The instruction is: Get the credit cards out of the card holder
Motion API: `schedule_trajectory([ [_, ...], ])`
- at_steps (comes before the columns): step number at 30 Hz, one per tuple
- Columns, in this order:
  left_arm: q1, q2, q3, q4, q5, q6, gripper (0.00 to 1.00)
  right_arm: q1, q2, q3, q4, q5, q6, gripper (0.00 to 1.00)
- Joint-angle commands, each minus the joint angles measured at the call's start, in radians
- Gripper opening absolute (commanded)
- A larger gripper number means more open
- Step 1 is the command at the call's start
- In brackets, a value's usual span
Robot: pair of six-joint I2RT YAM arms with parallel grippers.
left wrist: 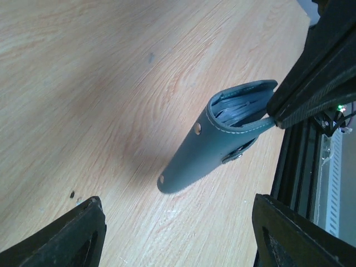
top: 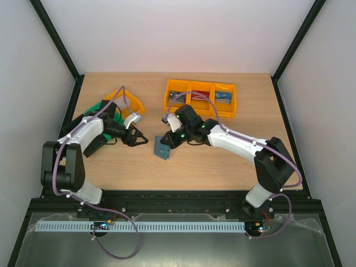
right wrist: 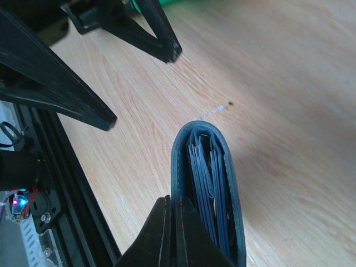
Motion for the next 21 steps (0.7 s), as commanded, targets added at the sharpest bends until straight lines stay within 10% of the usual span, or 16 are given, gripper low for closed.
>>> schedule_trajectory([
  [1, -0.004, -0.055, -0.013, 0.031, 0.105, 0.149, 0.73, 0.004, -0.061, 0.042, -0.047, 0.039, -0.1, 0.02],
  [8, -0.087, -0.087, -0.081, 0.353, 0.11, 0.041, 0.79, 0.005, -0.089, 0.072, -0.086, 0.001, -0.158, 0.02],
  [15, -0.131, -0.03, -0.01, 0.068, 0.232, 0.355, 0.79, 0.006, -0.134, 0.082, -0.08, -0.045, -0.188, 0.02],
  [21, -0.134, -0.066, -0.041, 0.111, 0.257, 0.338, 0.71, 0.005, -0.16, 0.091, -0.077, -0.057, -0.19, 0.02],
])
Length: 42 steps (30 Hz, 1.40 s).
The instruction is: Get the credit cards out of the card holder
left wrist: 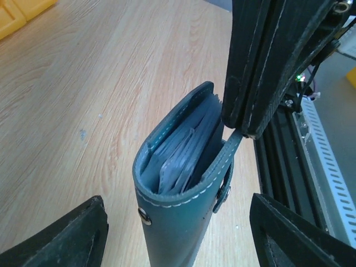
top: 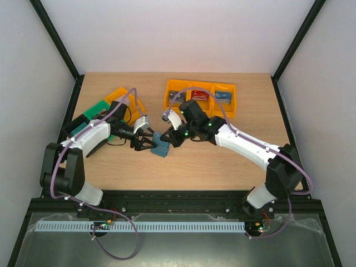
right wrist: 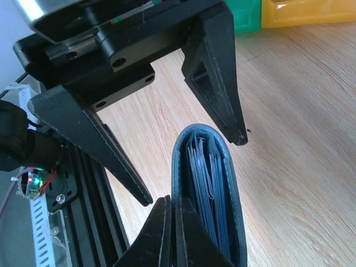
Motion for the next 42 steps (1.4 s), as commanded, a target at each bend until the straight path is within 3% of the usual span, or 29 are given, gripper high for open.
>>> schedule_trajectory([
  [1, -0.01, -0.033, -0.013, 0.004, 0.084, 0.056, 0.68, 0.006, -0.056, 0.039, 0.0, -0.018, -0.019, 0.02],
  [3, -0.016, -0.043, -0.02, 0.002, 0.084, 0.05, 0.6, 0.005, -0.068, 0.041, 0.007, -0.013, -0.02, 0.02],
  [6, -0.016, -0.052, -0.018, -0.028, 0.091, 0.069, 0.4, 0.005, -0.087, 0.041, 0.017, -0.007, -0.018, 0.02],
  [8, -0.017, -0.062, -0.009, -0.062, 0.107, 0.085, 0.15, 0.004, -0.096, 0.043, 0.018, 0.002, -0.011, 0.02],
  [10, -0.01, -0.072, 0.013, -0.134, 0.126, 0.121, 0.03, 0.004, -0.106, 0.046, 0.018, 0.036, 0.001, 0.02],
  [13, 0.041, -0.086, 0.045, -0.153, 0.15, 0.001, 0.02, -0.002, -0.142, 0.037, 0.047, 0.294, 0.085, 0.03],
  [16, 0.082, -0.119, 0.048, 0.076, 0.028, -0.493, 0.02, -0.003, -0.18, 0.021, 0.064, 0.653, 0.206, 0.35],
  [18, 0.08, -0.131, 0.059, 0.168, -0.132, -0.692, 0.02, 0.001, -0.186, 0.023, 0.079, 0.73, 0.268, 0.44],
  [20, 0.069, -0.14, 0.067, 0.186, -0.225, -0.773, 0.02, 0.032, -0.176, 0.019, 0.121, 0.744, 0.326, 0.47],
  [25, 0.053, -0.144, 0.095, 0.182, -0.32, -0.852, 0.02, 0.135, -0.099, 0.023, 0.22, 0.779, 0.413, 0.52],
  [30, 0.052, -0.146, 0.112, 0.188, -0.307, -0.887, 0.02, 0.16, -0.002, 0.074, 0.27, 0.7, 0.451, 0.52],
  [38, 0.052, -0.15, 0.105, 0.203, -0.28, -0.902, 0.02, 0.164, 0.115, 0.111, 0.268, 0.617, 0.435, 0.47],
  [42, 0.052, -0.155, 0.108, 0.197, -0.256, -0.896, 0.02, 0.164, 0.167, 0.152, 0.218, 0.694, 0.421, 0.41],
])
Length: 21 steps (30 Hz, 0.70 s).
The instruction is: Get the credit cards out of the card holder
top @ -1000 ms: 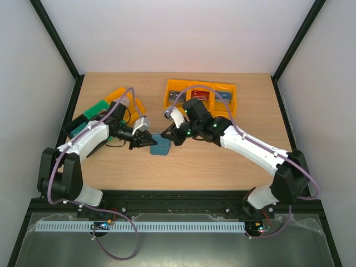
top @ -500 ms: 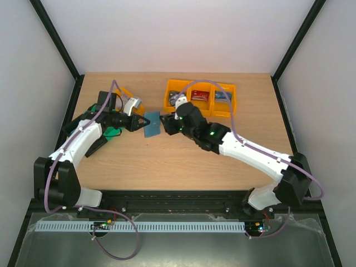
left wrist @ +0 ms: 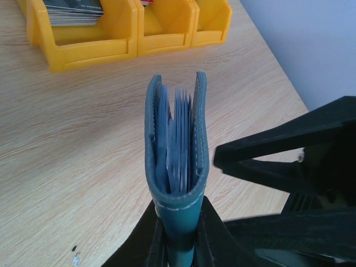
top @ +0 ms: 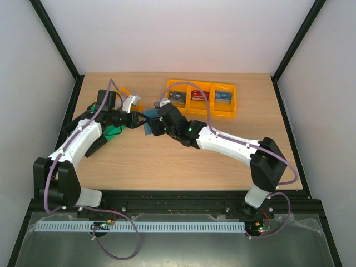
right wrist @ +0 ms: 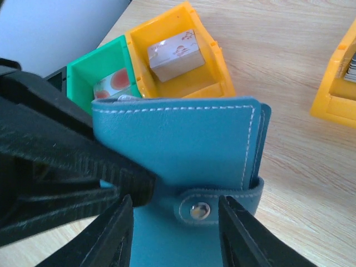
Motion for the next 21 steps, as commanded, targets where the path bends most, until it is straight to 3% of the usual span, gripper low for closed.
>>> schedule_trajectory([
  [1, -0.002, -0.032, 0.028, 0.017, 0.048, -0.016, 0.02, 0.007, 0.04, 0.055, -0.013, 0.065, -0.015, 0.39],
  [13, -0.001, -0.027, 0.026, 0.026, 0.071, -0.016, 0.02, 0.007, 0.146, 0.112, -0.139, 0.217, -0.018, 0.31],
  [16, -0.002, -0.028, 0.028, 0.026, 0.069, -0.015, 0.02, 0.007, 0.162, 0.118, -0.156, 0.243, -0.018, 0.21],
  [19, -0.002, -0.027, 0.03, 0.025, 0.067, -0.013, 0.02, 0.007, 0.176, 0.12, -0.167, 0.228, -0.017, 0.04],
  [21, 0.0, -0.028, 0.032, 0.027, 0.057, -0.019, 0.02, 0.006, 0.177, 0.11, -0.164, 0.226, -0.014, 0.02],
])
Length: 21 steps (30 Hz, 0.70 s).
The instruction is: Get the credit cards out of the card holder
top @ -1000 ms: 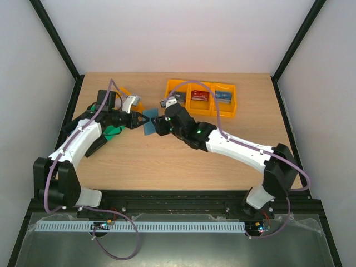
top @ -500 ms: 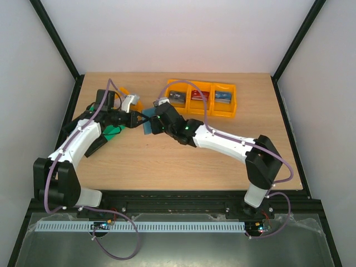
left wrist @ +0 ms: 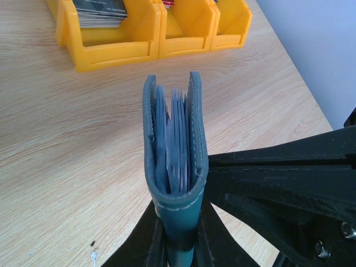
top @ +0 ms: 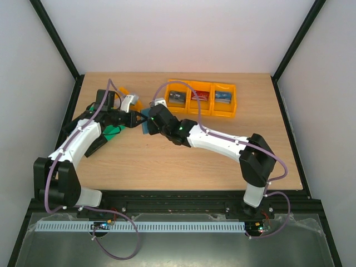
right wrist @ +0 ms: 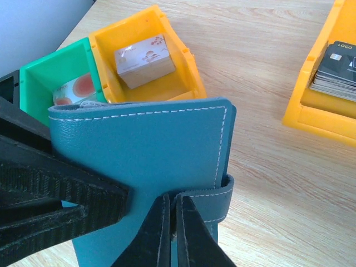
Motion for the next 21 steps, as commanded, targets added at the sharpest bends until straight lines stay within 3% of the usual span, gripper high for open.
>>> schedule_trajectory([
  [1, -0.003, -0.028, 0.033, 0.024, 0.086, -0.01, 0.02, -0.02, 0.045, -0.017, -0.1, 0.087, 0.007, 0.02],
  [4, 0.004, -0.036, 0.031, 0.012, 0.071, 0.009, 0.02, -0.045, 0.004, -0.062, -0.101, 0.152, 0.012, 0.02],
  [11, 0.022, -0.041, 0.039, -0.036, 0.075, 0.075, 0.02, -0.194, -0.149, -0.195, -0.078, 0.113, -0.025, 0.02],
  [15, 0.035, -0.041, 0.072, -0.132, 0.126, 0.185, 0.02, -0.214, -0.245, -0.245, -0.042, -0.009, -0.161, 0.03],
  [18, 0.049, -0.047, 0.14, -0.3, 0.188, 0.386, 0.02, -0.217, -0.348, -0.301, 0.012, -0.179, -0.251, 0.24],
  [21, 0.049, -0.071, 0.219, -0.392, 0.092, 0.443, 0.02, -0.225, -0.458, -0.361, 0.089, -0.386, -0.304, 0.46],
])
